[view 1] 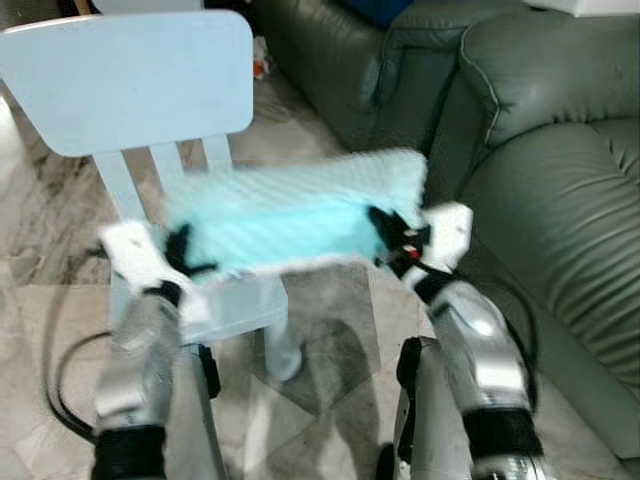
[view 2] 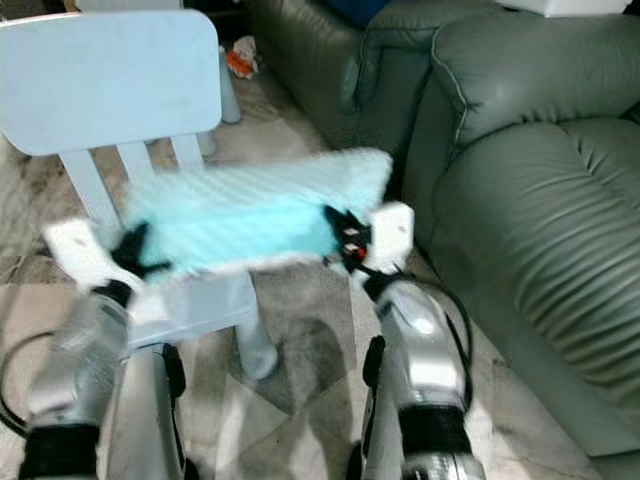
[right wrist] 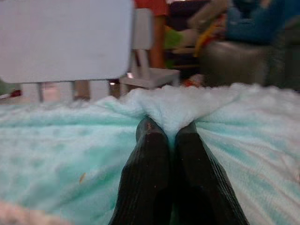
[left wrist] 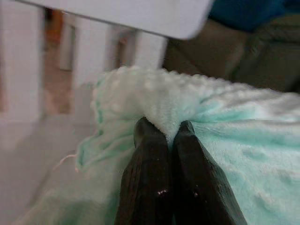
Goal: Move the pillow to the sofa
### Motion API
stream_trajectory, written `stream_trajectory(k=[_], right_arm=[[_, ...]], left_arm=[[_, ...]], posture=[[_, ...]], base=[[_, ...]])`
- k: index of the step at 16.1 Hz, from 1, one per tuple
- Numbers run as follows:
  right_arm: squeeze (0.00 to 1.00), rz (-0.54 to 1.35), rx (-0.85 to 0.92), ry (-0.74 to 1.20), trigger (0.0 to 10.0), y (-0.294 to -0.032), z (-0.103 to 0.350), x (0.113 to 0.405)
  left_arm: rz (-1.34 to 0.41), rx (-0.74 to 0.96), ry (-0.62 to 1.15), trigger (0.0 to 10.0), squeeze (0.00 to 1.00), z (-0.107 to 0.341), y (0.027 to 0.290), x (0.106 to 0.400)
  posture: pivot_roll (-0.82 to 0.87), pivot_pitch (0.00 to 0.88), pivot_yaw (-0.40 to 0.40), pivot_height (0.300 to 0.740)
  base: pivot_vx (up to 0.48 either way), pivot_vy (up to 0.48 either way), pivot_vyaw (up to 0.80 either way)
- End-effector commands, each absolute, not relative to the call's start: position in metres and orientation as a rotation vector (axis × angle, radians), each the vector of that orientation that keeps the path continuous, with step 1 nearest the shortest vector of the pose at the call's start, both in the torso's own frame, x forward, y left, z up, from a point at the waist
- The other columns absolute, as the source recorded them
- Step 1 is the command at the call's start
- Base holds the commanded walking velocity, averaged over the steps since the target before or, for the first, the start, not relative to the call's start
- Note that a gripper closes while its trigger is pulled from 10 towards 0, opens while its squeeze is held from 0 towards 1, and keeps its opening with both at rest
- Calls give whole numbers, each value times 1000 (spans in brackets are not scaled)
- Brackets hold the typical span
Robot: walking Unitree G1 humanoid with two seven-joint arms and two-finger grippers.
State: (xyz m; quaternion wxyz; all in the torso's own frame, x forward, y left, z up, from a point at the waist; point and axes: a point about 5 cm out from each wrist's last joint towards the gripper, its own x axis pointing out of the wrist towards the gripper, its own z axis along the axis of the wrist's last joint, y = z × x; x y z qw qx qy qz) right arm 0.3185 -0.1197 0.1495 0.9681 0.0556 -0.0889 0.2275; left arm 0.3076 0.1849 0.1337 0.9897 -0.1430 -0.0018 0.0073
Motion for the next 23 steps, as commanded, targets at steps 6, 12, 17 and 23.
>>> stream_trajectory(k=[6, 12, 17, 23], right_arm=[[0, 262, 101, -163, 10000, -142, 164, 301], [0, 246, 91, -193, 10000, -142, 181, 300], [0, 257, 94, -194, 10000, -138, 183, 299], [0, 276, 103, -188, 10000, -134, 184, 298]], left_arm=[[-91, -274, 33, 4314, 0, 131, 164, 311], [-48, -200, -26, 10000, 0, 134, 171, 303], [-58, -200, -29, 10000, 0, 134, 171, 304], [-65, -220, -22, 10000, 0, 132, 167, 304]], posture=[[-145, 0, 27, 392], [-135, 0, 18, 392], [-136, 0, 20, 392], [-141, 0, 21, 392]], base=[[0, 0, 0], [0, 0, 0], [0, 0, 0], [0, 0, 0]])
